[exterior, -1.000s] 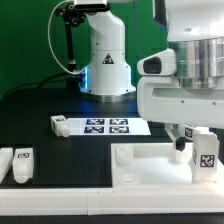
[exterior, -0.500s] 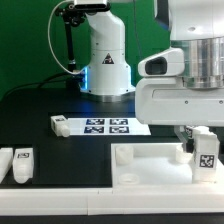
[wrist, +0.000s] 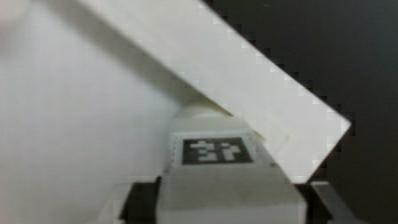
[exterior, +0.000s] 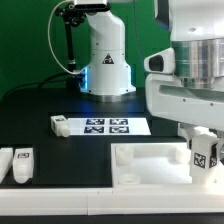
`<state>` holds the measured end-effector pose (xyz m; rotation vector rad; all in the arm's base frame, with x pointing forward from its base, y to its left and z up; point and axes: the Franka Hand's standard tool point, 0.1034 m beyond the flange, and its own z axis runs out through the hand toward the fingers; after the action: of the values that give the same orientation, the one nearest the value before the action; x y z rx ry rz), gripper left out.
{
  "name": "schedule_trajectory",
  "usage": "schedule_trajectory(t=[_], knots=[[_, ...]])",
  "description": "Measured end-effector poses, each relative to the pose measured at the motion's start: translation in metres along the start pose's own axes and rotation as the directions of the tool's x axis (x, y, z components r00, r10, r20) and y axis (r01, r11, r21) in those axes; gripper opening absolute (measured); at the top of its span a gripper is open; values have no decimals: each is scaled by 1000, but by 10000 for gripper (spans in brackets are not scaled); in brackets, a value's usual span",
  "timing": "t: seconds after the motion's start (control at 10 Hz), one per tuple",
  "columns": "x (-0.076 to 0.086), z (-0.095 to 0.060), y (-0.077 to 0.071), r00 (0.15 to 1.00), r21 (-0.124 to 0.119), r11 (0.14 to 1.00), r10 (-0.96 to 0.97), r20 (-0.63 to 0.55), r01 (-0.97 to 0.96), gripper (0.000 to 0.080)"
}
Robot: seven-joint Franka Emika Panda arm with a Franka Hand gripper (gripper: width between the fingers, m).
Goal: Assemble one leg
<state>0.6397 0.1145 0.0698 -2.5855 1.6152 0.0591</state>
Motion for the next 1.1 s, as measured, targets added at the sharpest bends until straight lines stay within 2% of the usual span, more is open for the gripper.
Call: schedule_trajectory(t=[0.1, 0.2, 0.3, 0.5, 0.6, 0.7, 0.8, 0.9, 1.0, 1.1], knots=[[1, 0, -4, 975, -13, 975, 224, 10, -224, 287], [1, 0, -6, 903, -14, 903, 429, 16, -429, 287], [1, 0, -7, 820, 2, 820, 572, 23, -572, 287], [1, -1, -7, 751, 18, 751, 660, 24, -660, 287], [1, 0, -7, 753, 19, 753, 657, 23, -658, 287], [1, 0, -7, 769, 20, 769, 639, 22, -639, 359], [3, 0, -8, 841, 41, 840, 541, 18, -541, 553], [4, 1, -8, 917, 63, 915, 399, 6, -399, 553], [3, 0, -8, 976, 61, 974, 217, -6, -216, 619], [0, 0, -8, 999, 52, 998, 45, -9, -44, 643]])
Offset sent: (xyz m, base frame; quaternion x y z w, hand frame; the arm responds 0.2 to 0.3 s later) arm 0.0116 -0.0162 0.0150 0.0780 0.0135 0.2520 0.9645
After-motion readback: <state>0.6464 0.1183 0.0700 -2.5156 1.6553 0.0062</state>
